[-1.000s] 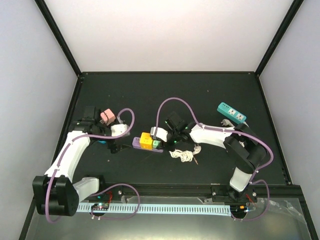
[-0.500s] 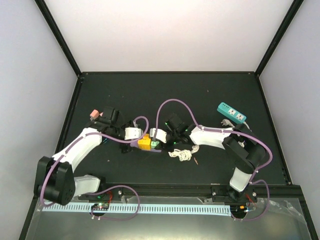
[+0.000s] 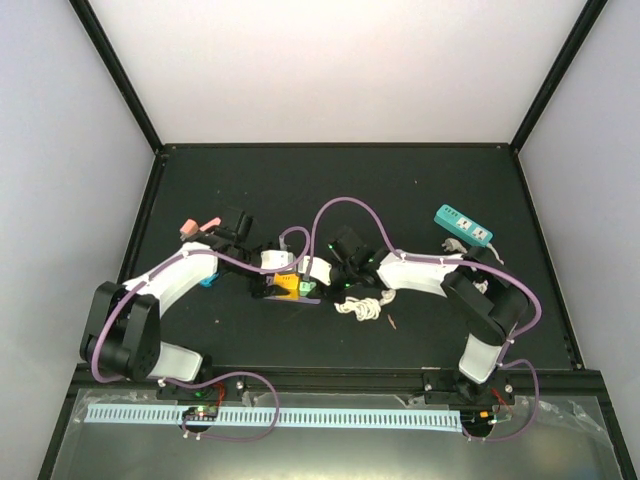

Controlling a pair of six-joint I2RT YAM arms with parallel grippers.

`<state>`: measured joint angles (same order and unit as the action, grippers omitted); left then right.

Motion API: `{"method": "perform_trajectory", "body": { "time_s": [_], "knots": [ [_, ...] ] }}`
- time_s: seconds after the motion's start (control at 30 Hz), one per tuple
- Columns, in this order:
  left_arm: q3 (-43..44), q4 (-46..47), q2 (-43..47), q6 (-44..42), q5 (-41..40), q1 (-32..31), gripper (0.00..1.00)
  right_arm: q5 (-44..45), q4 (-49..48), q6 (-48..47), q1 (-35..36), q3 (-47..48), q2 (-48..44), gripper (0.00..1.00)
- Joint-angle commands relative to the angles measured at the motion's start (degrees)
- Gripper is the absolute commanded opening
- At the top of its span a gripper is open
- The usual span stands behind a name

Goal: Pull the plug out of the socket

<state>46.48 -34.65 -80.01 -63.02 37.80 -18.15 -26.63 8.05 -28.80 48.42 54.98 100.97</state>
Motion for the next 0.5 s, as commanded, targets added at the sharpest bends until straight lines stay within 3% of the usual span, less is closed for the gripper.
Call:
{"method": "perform_trajectory", "body": {
  "time_s": [0.0, 0.23, 0.47],
  "knots": [
    [2.03, -0.65, -0.50, -1.12, 0.98, -0.57, 0.81, 3.28, 4.09, -0.57, 0.77, -1.35, 4.06, 0.04],
    [1.09, -0.48, -1.73, -0.72, -0.56, -0.74, 0.86, 3.21, 4.32, -0.55, 0.78, -1.15, 4.26, 0.02],
    [1.73, -1.36, -1.04, -0.16, -0.51, -0.89, 0.66, 2.49, 5.90, -0.56, 0.74, 0.20, 5.61, 0.01]
  ]
}}
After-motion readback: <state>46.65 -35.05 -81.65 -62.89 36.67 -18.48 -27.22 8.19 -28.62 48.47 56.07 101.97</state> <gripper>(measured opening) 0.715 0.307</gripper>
